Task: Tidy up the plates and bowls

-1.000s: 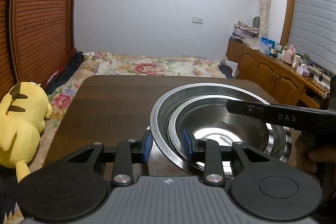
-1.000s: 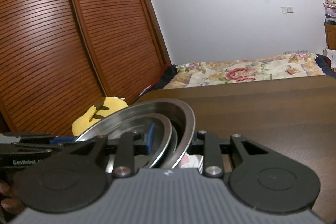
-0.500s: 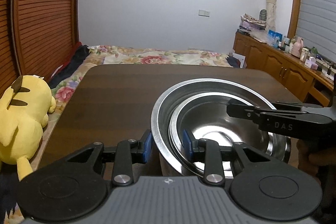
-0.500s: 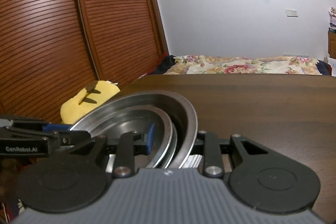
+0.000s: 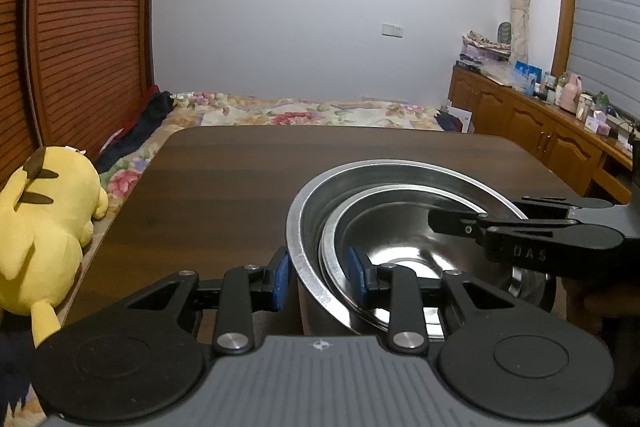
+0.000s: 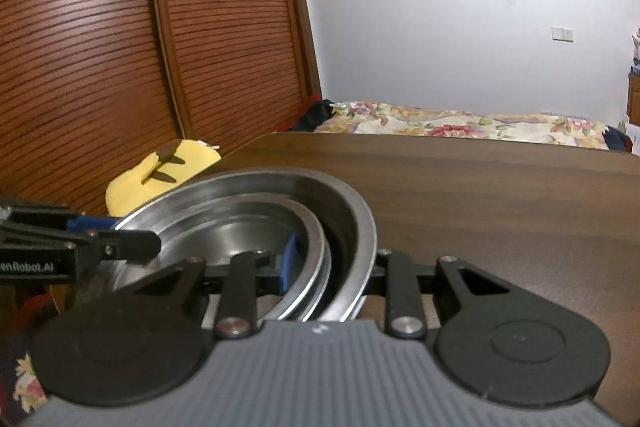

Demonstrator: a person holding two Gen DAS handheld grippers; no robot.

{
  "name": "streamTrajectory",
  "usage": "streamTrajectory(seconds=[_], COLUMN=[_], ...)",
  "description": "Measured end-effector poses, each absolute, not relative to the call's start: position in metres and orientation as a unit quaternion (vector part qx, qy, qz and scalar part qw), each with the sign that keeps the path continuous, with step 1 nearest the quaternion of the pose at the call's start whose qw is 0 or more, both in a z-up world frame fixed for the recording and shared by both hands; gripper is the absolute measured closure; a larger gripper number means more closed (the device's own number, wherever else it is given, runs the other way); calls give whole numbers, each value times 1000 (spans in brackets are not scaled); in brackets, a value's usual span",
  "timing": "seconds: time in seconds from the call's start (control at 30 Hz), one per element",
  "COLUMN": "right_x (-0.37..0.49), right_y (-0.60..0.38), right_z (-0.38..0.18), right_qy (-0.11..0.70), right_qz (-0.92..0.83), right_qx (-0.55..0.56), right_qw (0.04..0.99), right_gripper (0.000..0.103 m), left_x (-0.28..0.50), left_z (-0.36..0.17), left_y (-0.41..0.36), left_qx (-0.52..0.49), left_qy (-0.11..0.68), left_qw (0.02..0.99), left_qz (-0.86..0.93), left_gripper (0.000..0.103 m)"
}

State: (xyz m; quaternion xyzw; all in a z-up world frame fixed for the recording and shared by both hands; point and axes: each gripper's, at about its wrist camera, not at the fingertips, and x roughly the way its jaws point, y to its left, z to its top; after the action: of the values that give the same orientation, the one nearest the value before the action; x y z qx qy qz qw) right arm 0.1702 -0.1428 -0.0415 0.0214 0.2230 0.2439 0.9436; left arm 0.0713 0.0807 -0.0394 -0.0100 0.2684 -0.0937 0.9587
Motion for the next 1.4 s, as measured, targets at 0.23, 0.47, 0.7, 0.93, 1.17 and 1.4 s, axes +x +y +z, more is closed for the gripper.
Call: streamTrajectory(seconds=[0.23,0.47,0.7,0.93,1.17,1.4], right_x=[175,173,169,162,153,142], right_y=[-145,-149,-149,-155,-159,-164], right_z=[-36,-26,-31,-29,-22,-17], right_qy=[237,231,243,236,215,189], right_qz=[242,239,233,231,219,198], right_qx=[1,-8,-7,0,-6,-17], right_qw=[941,943,942,944,952,962], right_gripper=[60,54,54,50,27,0], left_x=[75,75,76,75,73,72], left_z=[-40,-40,-41,-40,-36,-33], left_y=[80,78,77,79,82,86], left_qx=[-6,-4,-1,1,5,0], left_qy=[270,272,275,267,255,245], left_qw=[959,958,958,961,965,969], left_qz=[-90,-88,-83,-76,-59,-26], left_gripper=[71,70,47,20,3,0])
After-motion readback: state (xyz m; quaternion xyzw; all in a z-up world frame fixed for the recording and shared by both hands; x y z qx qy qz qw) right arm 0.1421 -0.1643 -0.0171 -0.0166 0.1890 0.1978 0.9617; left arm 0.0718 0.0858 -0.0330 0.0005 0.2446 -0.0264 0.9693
